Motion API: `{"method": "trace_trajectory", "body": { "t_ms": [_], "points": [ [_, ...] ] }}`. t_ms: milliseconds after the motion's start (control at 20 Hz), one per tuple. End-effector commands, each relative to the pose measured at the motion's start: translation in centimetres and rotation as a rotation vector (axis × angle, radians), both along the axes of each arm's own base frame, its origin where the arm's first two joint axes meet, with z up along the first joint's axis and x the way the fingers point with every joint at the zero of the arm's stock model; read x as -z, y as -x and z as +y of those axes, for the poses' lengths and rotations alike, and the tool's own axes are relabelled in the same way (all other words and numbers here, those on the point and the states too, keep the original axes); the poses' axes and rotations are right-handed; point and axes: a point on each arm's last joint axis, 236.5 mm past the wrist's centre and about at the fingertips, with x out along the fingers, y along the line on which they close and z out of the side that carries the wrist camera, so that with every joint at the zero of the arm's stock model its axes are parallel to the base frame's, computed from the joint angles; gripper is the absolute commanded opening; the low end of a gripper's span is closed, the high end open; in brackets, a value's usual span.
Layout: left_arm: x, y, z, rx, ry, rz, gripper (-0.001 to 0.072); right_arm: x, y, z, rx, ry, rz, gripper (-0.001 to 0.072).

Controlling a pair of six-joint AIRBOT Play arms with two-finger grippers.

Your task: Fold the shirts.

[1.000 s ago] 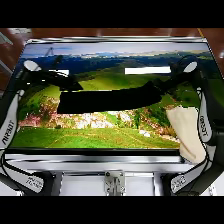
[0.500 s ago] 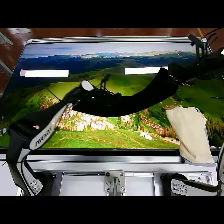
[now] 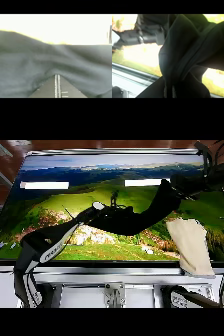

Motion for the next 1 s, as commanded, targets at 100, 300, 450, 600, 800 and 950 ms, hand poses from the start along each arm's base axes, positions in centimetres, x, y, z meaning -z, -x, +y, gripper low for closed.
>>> {"method": "trace_trajectory", "body": {
  "t_ms": [100,300,450,600,800,950],
  "points": [
    [-8.3,-8.5,13.2,-0.179,-0.045,-0.178,0.0034,5.3,-2.2,7.8,-0.139,0.096,-0.006,0.0058],
    [-18.9,-9.9,22.3,-0.273,-0.051,-0.389,0.0035,11.8,-5.4,18.1,-0.238,0.057,-0.087,0.0057],
    [-23.6,-8.3,27.4,-0.280,-0.113,-0.494,0.0036,16.3,-7.5,23.9,-0.191,-0.029,-0.113,0.0057],
    [-25.4,-5.8,29.2,-0.226,-0.114,-0.496,0.0036,19.6,-7.9,27.4,-0.113,-0.185,-0.006,0.0140],
    [-24.7,-3.7,28.6,-0.133,-0.113,-0.456,0.0036,19.6,-7.4,28.5,-0.089,-0.295,0.080,0.0570],
    [-23.6,-3.2,28.7,-0.102,-0.154,-0.444,0.0036,19.9,-5.2,22.5,-0.204,-0.126,0.158,0.0569]
  ]
}}
